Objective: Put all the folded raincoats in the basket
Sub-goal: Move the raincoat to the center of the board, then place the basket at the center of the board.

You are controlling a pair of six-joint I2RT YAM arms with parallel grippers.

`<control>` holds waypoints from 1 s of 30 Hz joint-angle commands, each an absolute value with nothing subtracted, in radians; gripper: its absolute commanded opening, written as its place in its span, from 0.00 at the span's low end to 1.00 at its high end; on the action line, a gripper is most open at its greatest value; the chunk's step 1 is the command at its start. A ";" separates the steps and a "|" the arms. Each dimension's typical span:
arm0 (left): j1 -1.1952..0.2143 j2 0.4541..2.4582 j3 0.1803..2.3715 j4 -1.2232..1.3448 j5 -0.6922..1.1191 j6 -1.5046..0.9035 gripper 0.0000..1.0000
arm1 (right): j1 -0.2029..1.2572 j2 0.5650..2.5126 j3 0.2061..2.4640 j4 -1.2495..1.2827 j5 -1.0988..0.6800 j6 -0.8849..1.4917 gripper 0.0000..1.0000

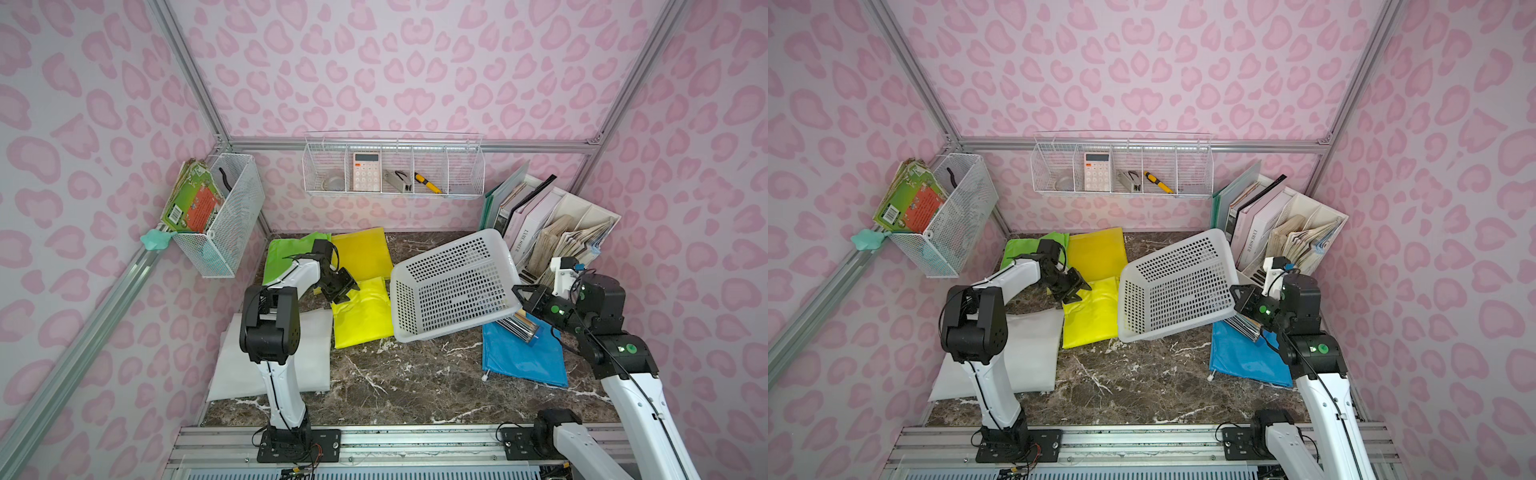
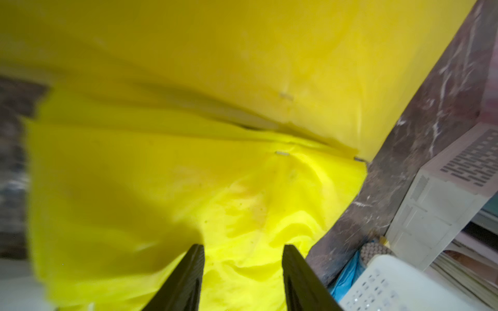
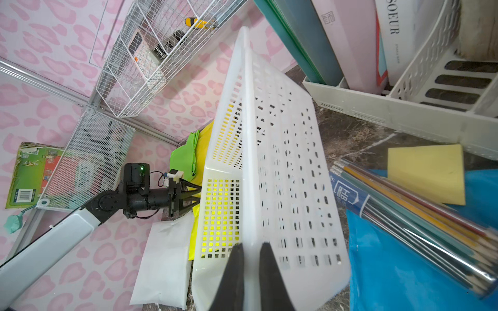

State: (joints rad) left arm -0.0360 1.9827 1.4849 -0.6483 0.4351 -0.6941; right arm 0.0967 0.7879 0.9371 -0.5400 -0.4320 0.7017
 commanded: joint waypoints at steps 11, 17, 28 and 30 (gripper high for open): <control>-0.020 1.605 1.408 -0.796 0.483 -0.596 0.70 | 0.246 0.603 0.729 -0.512 -0.655 0.753 0.00; -0.019 1.404 1.215 -0.830 0.489 -0.585 0.71 | 0.269 0.545 0.682 -0.520 -0.711 0.765 0.00; -0.019 1.093 0.974 -0.949 0.418 -0.627 0.72 | 0.316 0.466 0.569 -0.551 -0.801 0.852 0.00; -0.020 1.064 0.961 -0.966 0.402 -0.629 0.73 | 0.331 0.451 0.502 -0.495 -0.782 0.920 0.00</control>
State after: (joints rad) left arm -0.0204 1.0916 0.9730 -0.9131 0.4438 -0.6254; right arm 0.3183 0.4641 0.5518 -0.5880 -0.7410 0.8124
